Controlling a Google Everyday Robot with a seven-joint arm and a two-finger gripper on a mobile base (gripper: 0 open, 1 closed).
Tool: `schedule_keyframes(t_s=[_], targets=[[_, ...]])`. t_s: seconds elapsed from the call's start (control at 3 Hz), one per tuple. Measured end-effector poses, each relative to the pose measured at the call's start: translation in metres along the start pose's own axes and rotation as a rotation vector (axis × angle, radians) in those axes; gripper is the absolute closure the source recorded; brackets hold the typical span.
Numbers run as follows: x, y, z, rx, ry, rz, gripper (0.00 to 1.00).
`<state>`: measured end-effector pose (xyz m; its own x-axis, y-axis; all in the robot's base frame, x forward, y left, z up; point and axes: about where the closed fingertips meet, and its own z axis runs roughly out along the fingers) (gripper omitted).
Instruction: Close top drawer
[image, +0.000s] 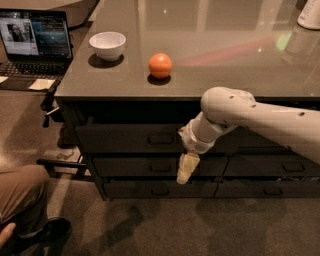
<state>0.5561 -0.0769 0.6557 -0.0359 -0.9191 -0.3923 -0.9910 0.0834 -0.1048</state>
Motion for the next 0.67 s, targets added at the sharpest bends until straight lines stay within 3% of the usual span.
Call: schedule_keyframes(t_s=[0.33,0.67], targets=[[-0.0042,-0.0173,0.0108,-0.001,0.008,0.022,0.00],[-0.0042,-0.0160,0.0107,-0.001,0.008,0.022,0.00]])
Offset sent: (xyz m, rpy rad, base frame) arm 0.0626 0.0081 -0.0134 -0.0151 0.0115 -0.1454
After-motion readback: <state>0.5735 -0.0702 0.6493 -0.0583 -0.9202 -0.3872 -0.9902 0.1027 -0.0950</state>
